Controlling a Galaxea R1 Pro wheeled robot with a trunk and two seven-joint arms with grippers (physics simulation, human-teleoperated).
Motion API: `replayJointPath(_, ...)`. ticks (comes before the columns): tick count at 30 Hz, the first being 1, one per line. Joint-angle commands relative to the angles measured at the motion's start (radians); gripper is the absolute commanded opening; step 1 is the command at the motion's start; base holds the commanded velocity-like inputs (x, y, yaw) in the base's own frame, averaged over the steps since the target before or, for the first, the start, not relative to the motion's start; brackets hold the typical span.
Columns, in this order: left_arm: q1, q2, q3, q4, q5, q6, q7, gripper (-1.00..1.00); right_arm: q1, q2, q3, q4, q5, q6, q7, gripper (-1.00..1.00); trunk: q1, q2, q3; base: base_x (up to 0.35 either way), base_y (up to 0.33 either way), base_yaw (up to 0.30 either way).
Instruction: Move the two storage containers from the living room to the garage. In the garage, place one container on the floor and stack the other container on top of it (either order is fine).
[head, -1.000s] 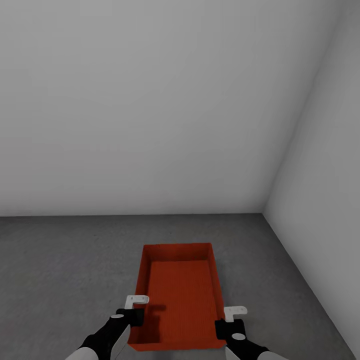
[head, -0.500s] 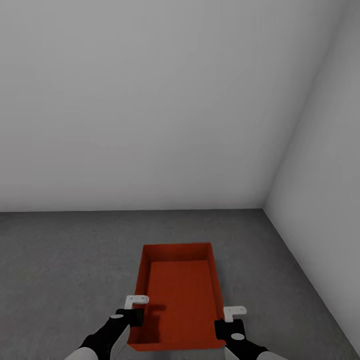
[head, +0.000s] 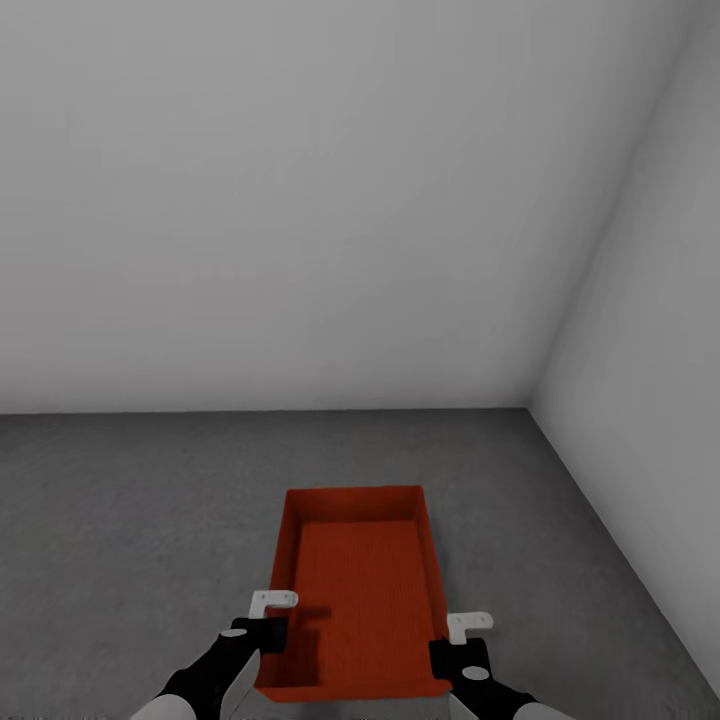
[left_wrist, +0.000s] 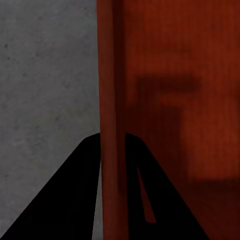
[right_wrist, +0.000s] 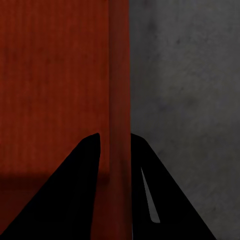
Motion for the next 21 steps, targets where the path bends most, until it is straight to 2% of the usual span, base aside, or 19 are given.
replayJointPath(1,0.0,0.019,0.001,0.001,-0.005,0.007,0.013,-1.0,-0.001,-0.032,-0.001,0.001,-0.003,-0.028,-0.016,-1.0,0.004,-0.008,-0.006,0.0,0.0,0.0)
replayJointPath(21,0.0,0.019,0.001,0.001,-0.005,0.007,0.013,-1.0,-0.001,-0.032,-0.001,0.001,-0.003,-0.028,-0.016,-1.0,0.08,-0.148,-0.1,0.0,0.0,0.0)
